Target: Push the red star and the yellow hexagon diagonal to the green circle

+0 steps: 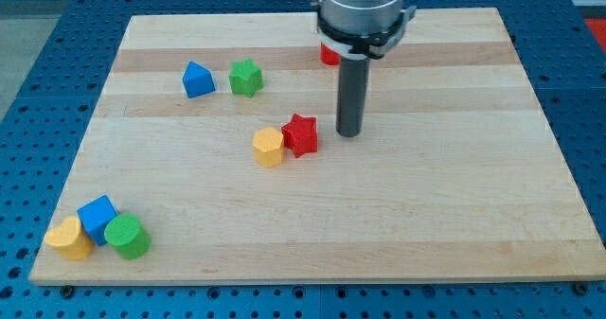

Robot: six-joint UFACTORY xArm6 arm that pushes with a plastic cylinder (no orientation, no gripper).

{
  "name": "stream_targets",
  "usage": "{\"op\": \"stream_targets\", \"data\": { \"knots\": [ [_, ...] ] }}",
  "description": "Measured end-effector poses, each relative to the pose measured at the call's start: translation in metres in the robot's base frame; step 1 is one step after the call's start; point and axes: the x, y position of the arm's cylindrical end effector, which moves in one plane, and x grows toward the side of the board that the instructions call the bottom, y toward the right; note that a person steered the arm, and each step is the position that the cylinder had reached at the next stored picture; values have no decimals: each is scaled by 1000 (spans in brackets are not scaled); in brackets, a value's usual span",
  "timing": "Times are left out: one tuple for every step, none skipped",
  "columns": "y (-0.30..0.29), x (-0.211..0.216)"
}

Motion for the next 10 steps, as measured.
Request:
{"op": "stream_targets", "data": {
  "knots": [
    [-38,15],
    [-70,32],
    [-97,48],
    [-118,62],
    [-135,76],
    [-142,88],
    [-125,93],
    [-104,93],
    [-102,84],
    [-111,51]
  ]
}}
